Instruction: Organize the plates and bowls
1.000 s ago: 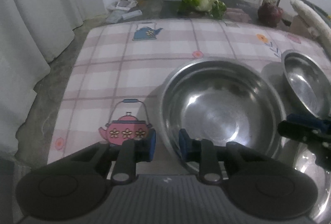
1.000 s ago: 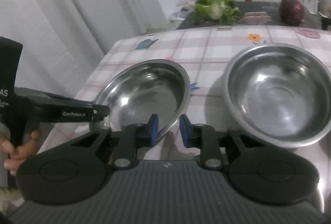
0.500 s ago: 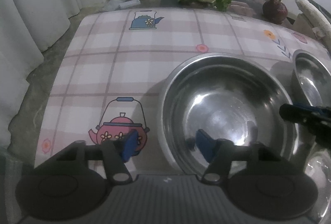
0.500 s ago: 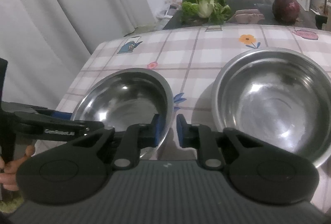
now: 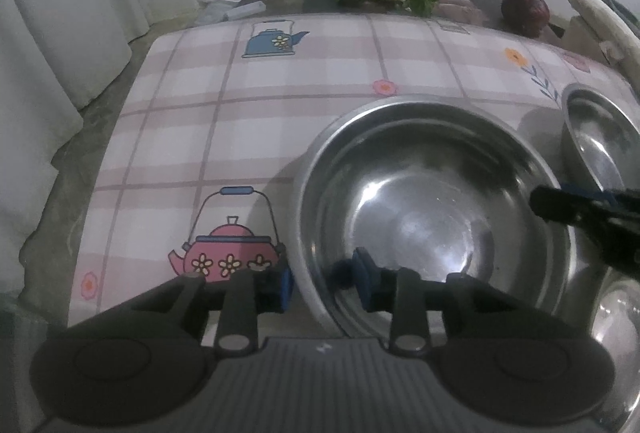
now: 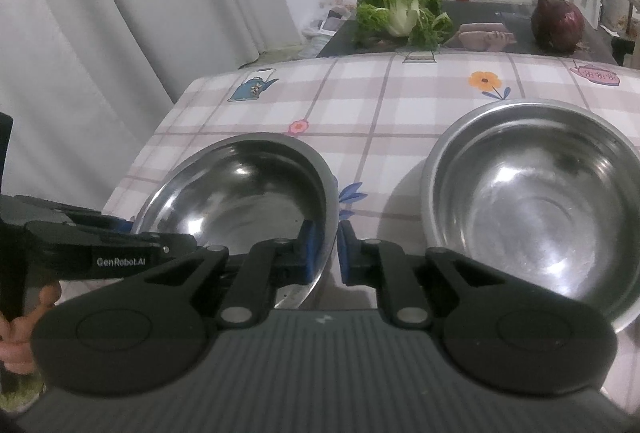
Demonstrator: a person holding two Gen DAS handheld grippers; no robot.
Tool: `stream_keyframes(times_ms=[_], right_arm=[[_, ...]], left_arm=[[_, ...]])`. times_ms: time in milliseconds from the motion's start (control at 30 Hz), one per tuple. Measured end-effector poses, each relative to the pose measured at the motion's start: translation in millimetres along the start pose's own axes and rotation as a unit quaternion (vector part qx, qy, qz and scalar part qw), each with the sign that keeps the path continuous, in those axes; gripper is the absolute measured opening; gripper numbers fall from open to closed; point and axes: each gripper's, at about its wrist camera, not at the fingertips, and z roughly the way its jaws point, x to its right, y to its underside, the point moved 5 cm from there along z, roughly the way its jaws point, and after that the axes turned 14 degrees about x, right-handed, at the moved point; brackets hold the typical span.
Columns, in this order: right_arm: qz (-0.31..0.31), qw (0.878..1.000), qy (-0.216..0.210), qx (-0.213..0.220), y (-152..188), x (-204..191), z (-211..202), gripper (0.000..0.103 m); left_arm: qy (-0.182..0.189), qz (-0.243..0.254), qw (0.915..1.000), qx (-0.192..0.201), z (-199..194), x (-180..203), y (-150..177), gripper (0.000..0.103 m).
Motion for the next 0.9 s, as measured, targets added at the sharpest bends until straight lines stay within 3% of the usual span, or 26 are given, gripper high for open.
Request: stream_keyframes(times_ms=[200, 900], right_arm=[[-0.005, 1.000, 0.007, -0.005, -2, -3, 2, 0.011], [-0.010, 1.000, 0.004, 0.009, -17, -12, -17, 0.011]], left_arm=[[-0.007, -0.011, 0.9999, 0.000, -3, -3, -2, 0.028], [-0.015, -0.004, 0.9995, 0.028, -31, -3, -16, 0.026]])
